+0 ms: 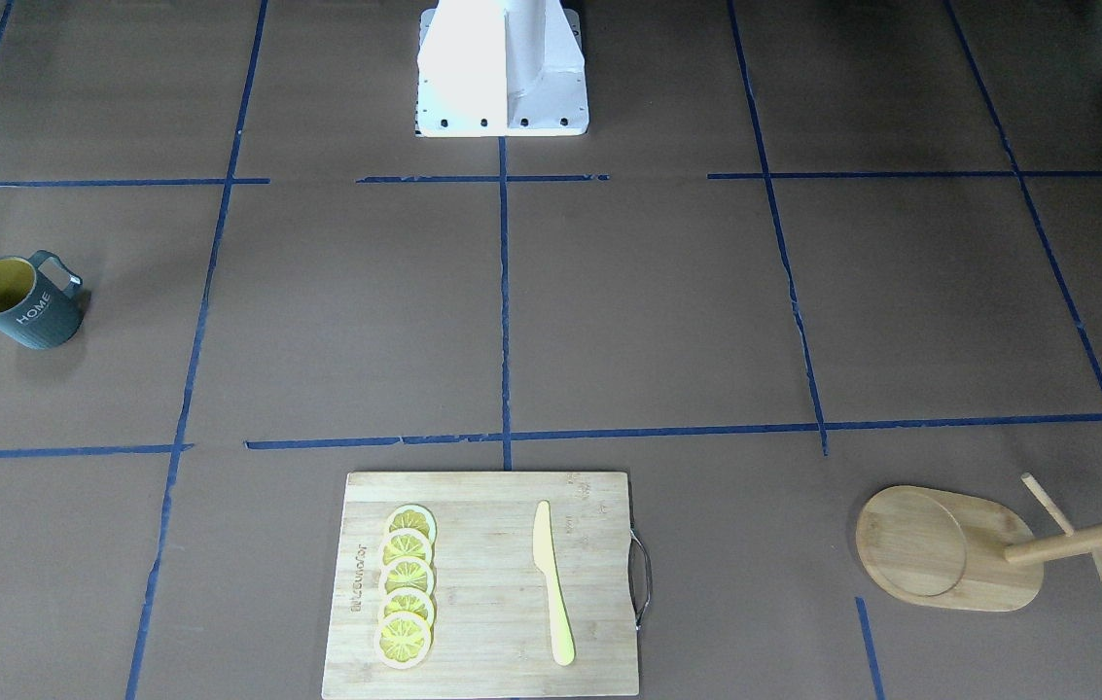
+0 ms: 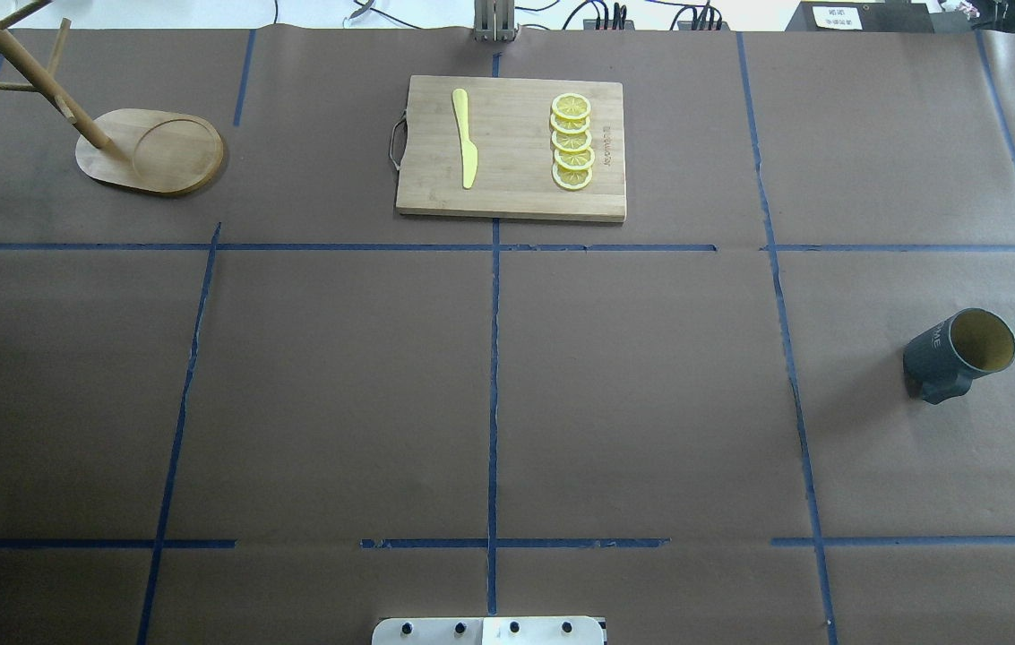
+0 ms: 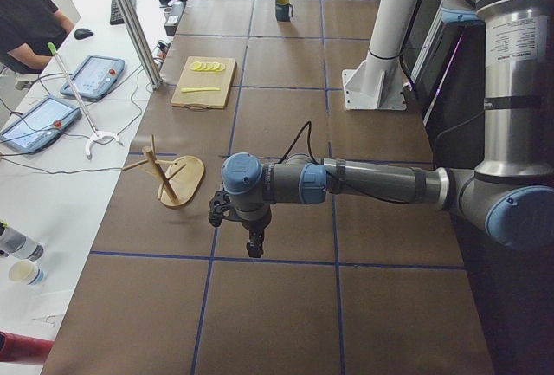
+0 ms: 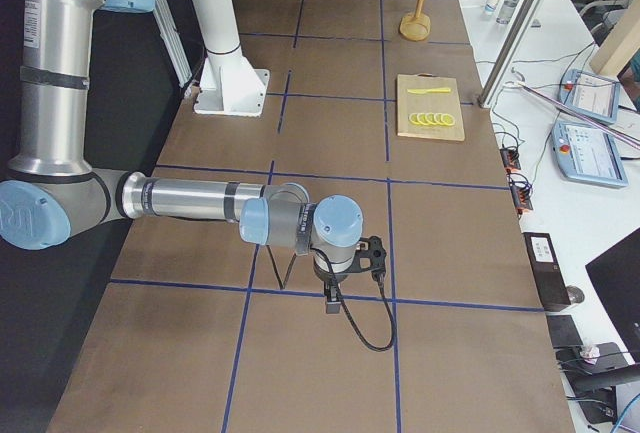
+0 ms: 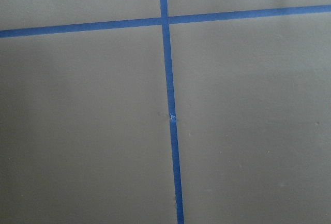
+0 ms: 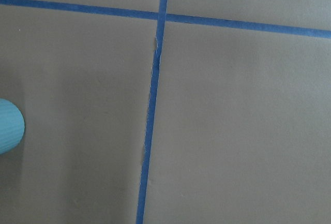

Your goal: Hang cup on storage rack

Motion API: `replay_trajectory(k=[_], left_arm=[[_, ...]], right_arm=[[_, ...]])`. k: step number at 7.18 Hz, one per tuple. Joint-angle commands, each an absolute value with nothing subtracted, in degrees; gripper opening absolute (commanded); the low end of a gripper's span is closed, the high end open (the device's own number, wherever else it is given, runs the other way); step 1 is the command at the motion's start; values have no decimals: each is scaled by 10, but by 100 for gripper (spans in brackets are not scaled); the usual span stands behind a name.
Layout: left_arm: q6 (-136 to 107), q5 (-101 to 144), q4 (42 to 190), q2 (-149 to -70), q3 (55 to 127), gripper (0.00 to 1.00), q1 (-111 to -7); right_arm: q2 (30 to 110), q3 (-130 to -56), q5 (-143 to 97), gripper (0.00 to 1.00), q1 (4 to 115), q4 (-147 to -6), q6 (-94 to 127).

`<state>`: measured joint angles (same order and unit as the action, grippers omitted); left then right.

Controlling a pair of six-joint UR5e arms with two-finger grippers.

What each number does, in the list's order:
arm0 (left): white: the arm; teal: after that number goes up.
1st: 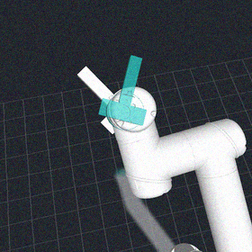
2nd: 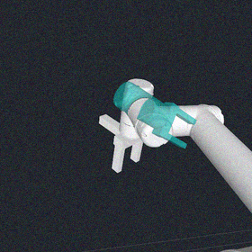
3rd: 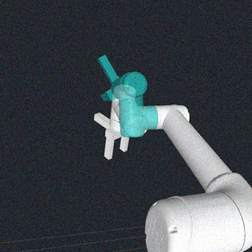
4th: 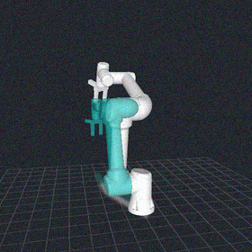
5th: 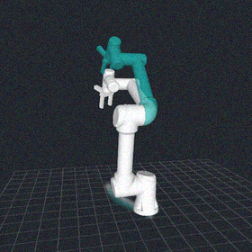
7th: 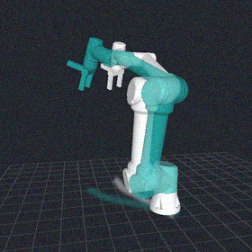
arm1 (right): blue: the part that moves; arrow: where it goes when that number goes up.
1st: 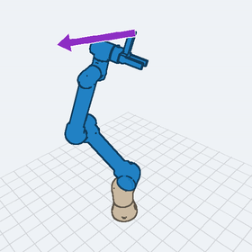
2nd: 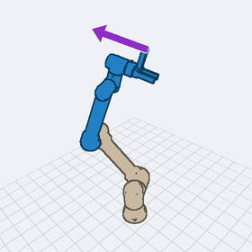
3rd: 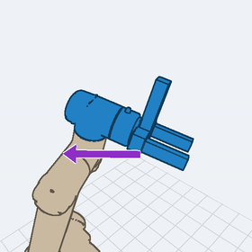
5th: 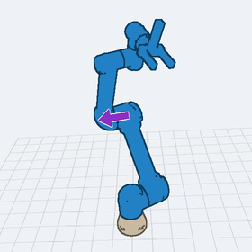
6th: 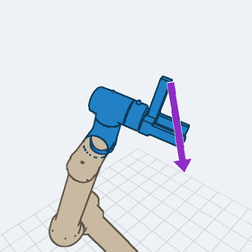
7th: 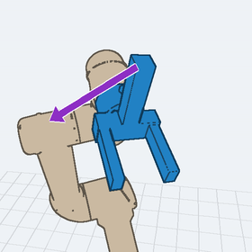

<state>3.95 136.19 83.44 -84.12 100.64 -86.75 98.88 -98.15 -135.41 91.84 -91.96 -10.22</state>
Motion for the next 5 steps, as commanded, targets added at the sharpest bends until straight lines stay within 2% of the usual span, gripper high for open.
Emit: replay_trajectory(k=[1,3,5], left_arm=[[39,1364,833,-839,1006,100,-867],[38,1364,832,-838,1008,100,-867],[38,1362,833,-839,1005,100,-865]], right_arm=[[991,-983,-1389,100,891,-883,-98],[992,-984,-1424,99,859,-828,-29],[992,-984,-1417,99,800,-700,160]])
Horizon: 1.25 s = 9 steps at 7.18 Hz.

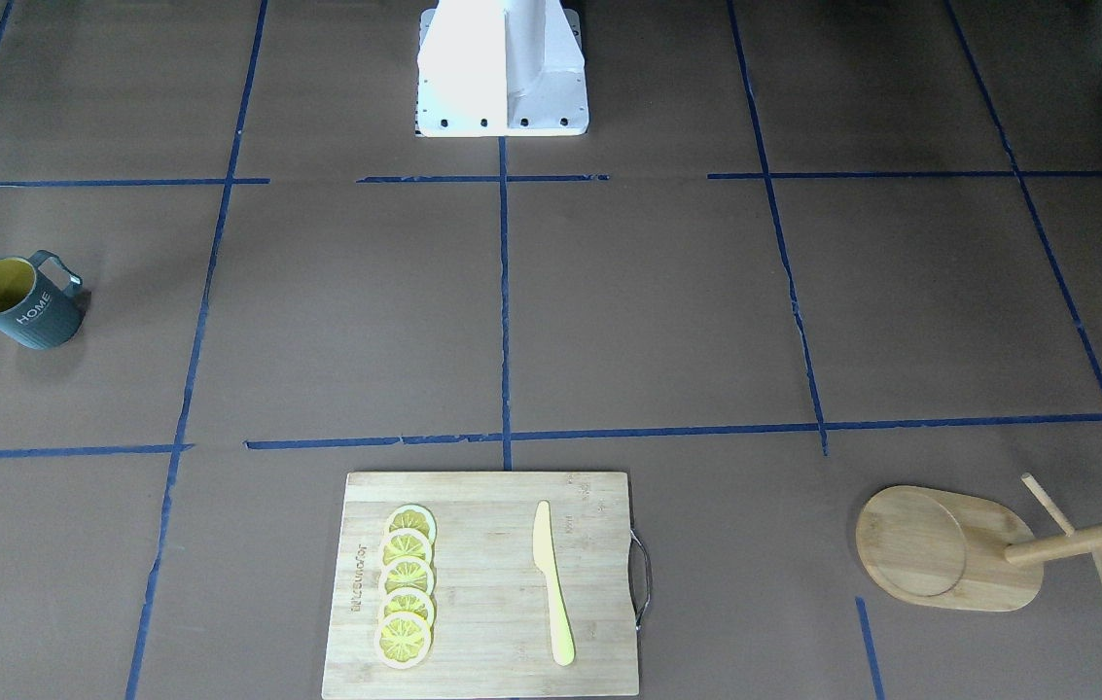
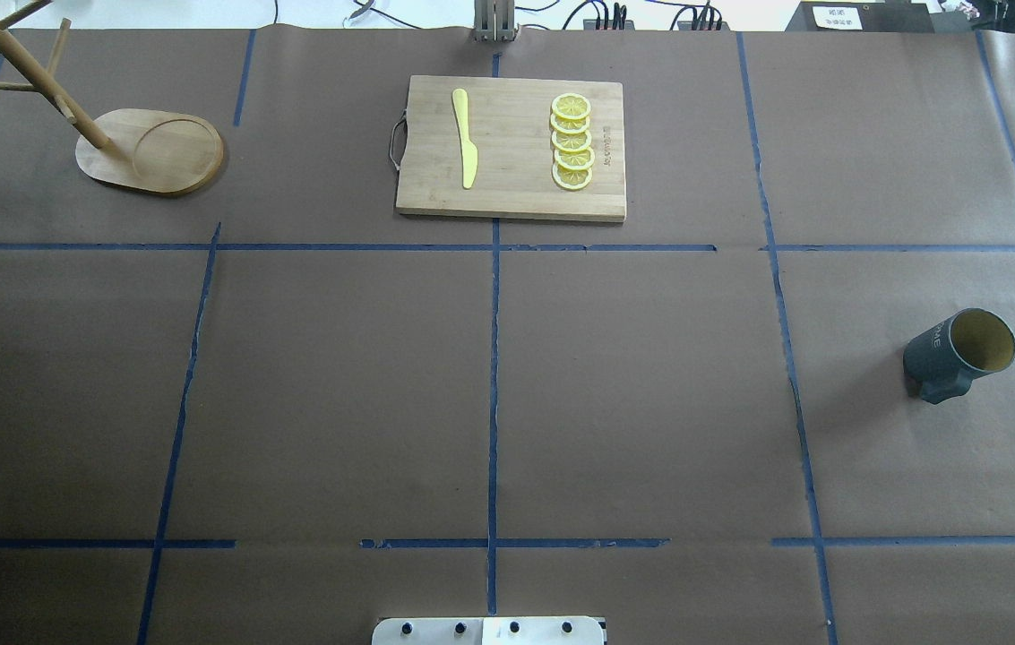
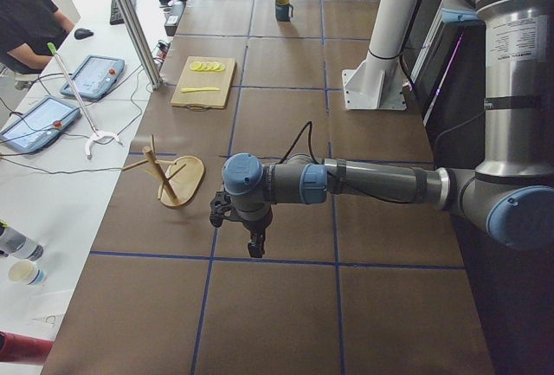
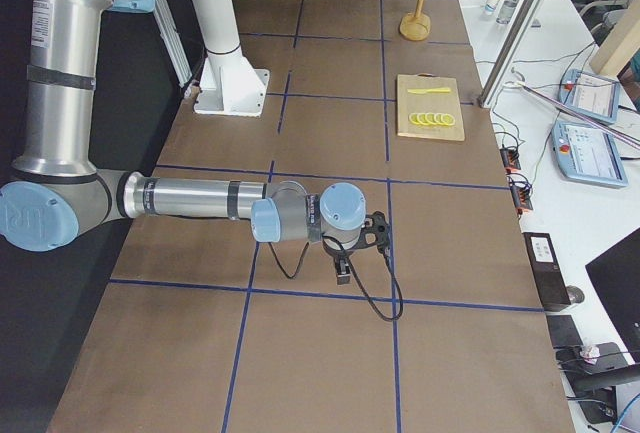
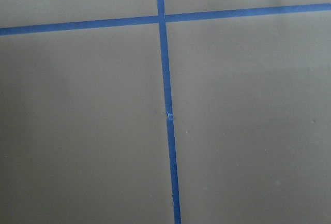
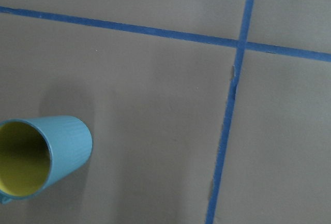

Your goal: Hang cup on storage rack

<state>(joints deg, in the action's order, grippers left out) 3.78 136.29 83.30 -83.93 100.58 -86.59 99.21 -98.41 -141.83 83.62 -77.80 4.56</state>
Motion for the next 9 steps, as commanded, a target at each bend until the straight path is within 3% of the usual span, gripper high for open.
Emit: replay_trajectory(k=[1,7,9], left_arm=[[36,1363,833,-838,1006,100,-865],[33,1361,831,-841,1004,100,-863],[30,1361,831,-842,1005,100,-863]], right_arm=[[993,-983,-1412,98,774,-648,230],[998,-975,-1367,95,651,-588,322],[994,-963,-1360,81,637,-587,321]])
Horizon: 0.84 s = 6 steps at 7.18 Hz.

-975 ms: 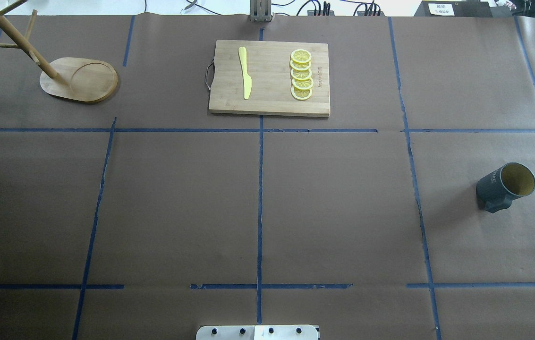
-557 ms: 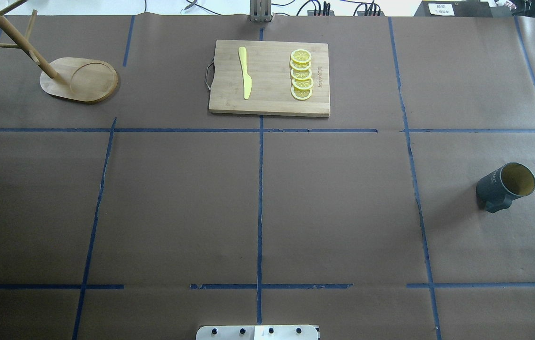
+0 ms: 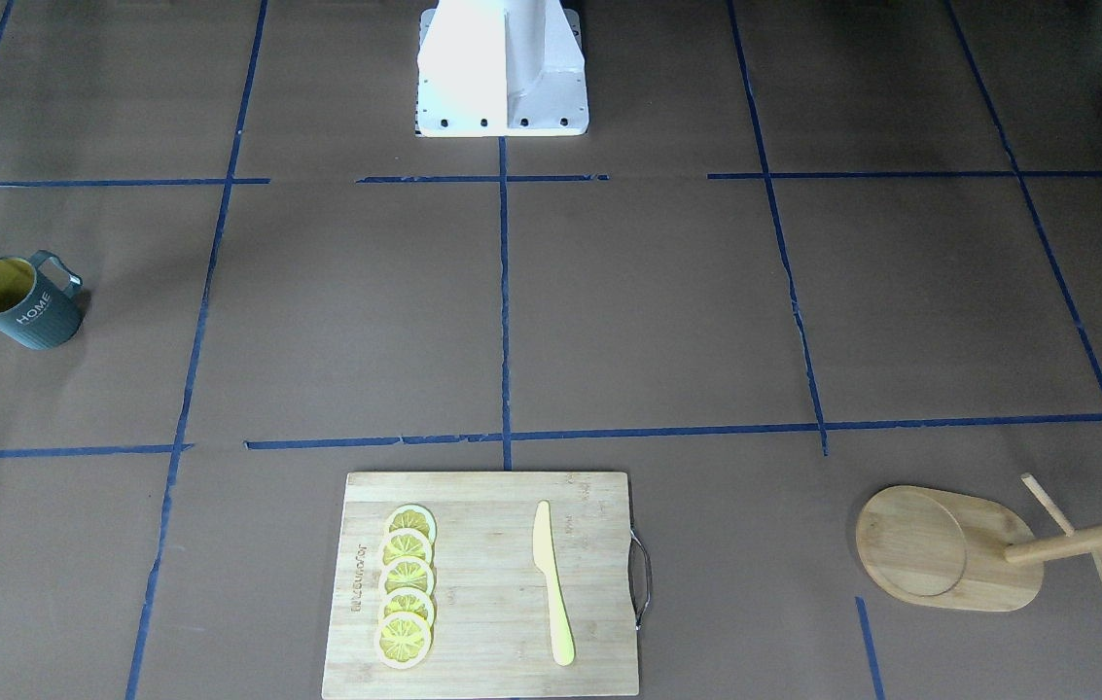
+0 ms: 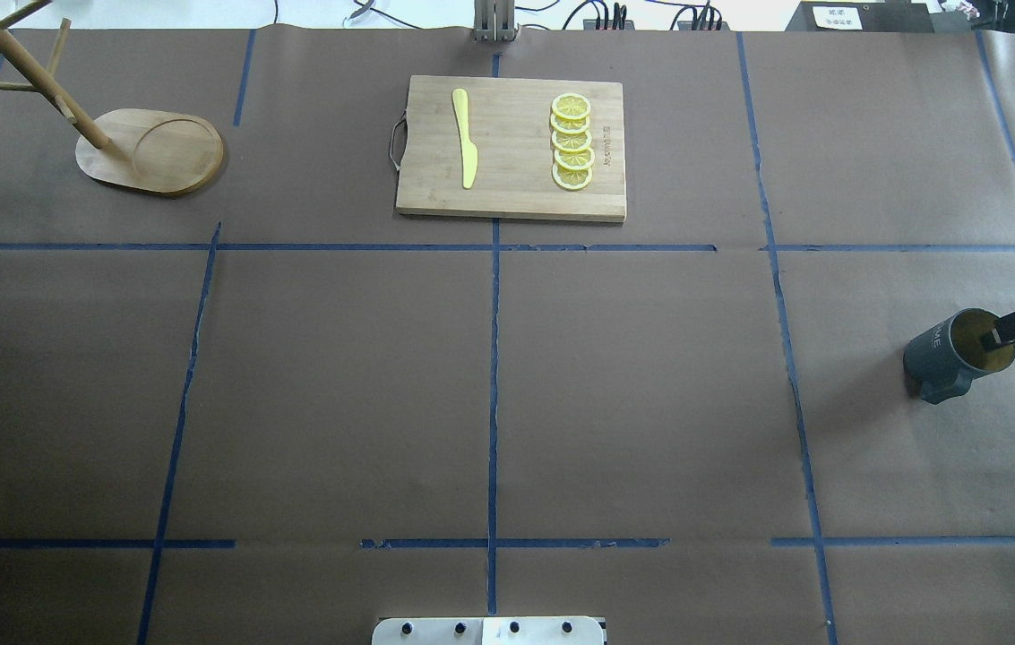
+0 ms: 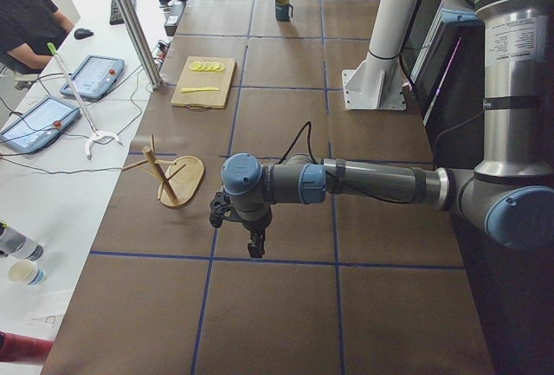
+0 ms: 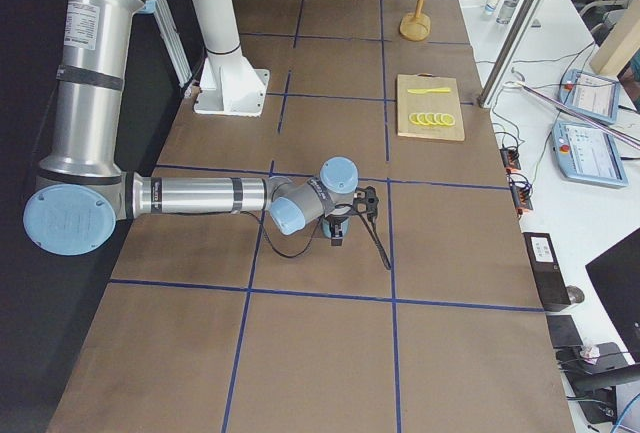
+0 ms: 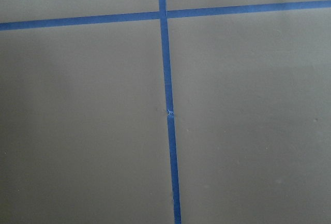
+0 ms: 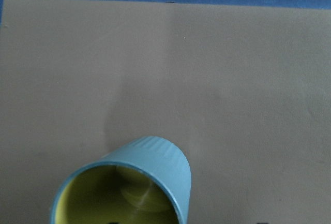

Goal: Hang cup on storage rack
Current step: 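Reach the right gripper down and grasp the teal mug's rim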

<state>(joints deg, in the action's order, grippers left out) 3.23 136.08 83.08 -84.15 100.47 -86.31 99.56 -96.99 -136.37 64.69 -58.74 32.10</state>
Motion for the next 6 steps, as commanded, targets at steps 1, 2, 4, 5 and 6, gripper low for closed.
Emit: replay_trajectory(k=[1,2,4,5,6], left_arm=[[30,1364,831,-840,1008,100,-863],[30,1364,831,-840,1007,100,-863],[32,1366,832,-840,1007,100,-861],[31,1366,832,-842,1009,100,-857],[31,1366,832,-842,1012,100,-855]], right_arm=[[990,-958,-1363,46,638,-587,319],[989,-959,-1365,14,637,-589,319],[979,-964,-1361,0,621,-588,309],[966,-964,-1366,0,621,-591,314],[945,-971,-1369,0,614,-598,316]])
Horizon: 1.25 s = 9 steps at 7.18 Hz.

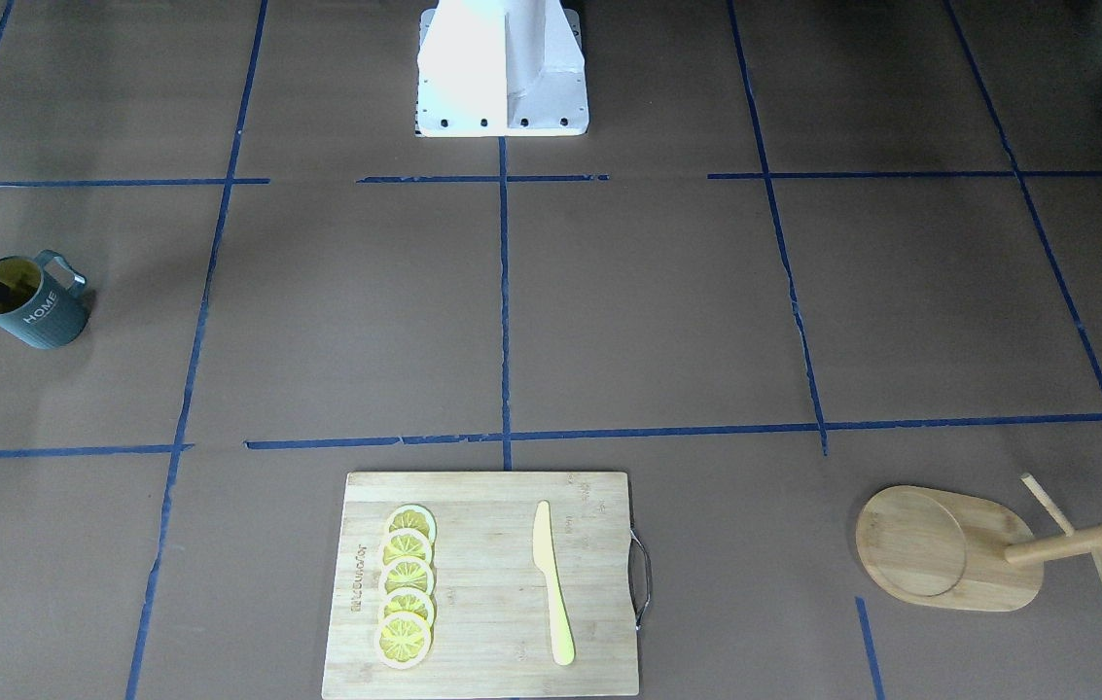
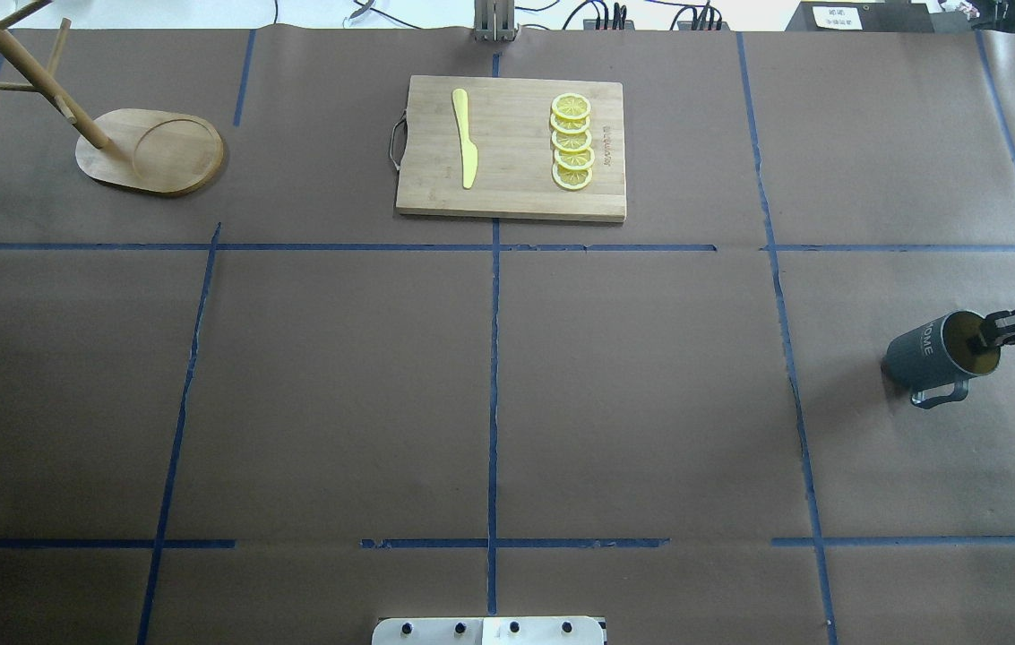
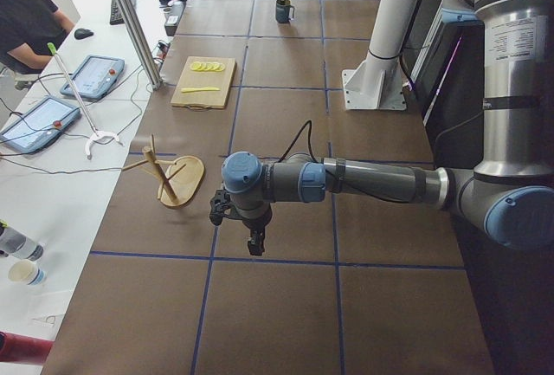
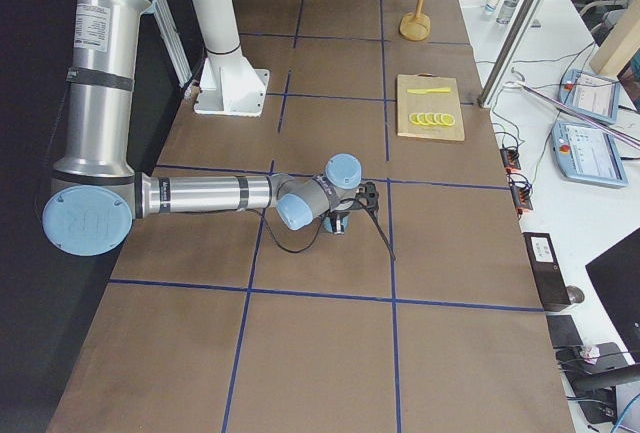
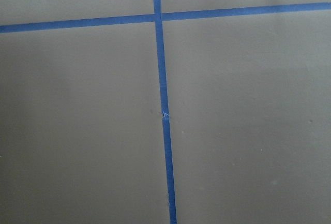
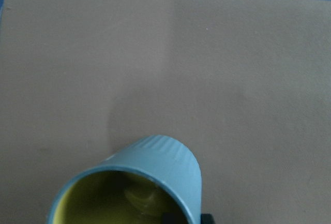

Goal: Hang cup on storage rack
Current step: 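Carry the teal mug with the right gripper to the table center and lower it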

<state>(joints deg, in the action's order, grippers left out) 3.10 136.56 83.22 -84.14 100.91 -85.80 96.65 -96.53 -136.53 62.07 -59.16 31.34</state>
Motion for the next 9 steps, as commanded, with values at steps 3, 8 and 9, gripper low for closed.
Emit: replay_trajectory(k=[3,8,9], left_arm=[[31,1367,833,-842,1016,100,-846],[31,1368,833,-843,1020,100,-832],[31,1370,837,-845,1020,100,-820]], right_arm=[[828,-1061,-1322,0,547,-740,446],[543,-1003,-1119,0,329,-870,767],[512,-972,-1107,0,320,-871,801]])
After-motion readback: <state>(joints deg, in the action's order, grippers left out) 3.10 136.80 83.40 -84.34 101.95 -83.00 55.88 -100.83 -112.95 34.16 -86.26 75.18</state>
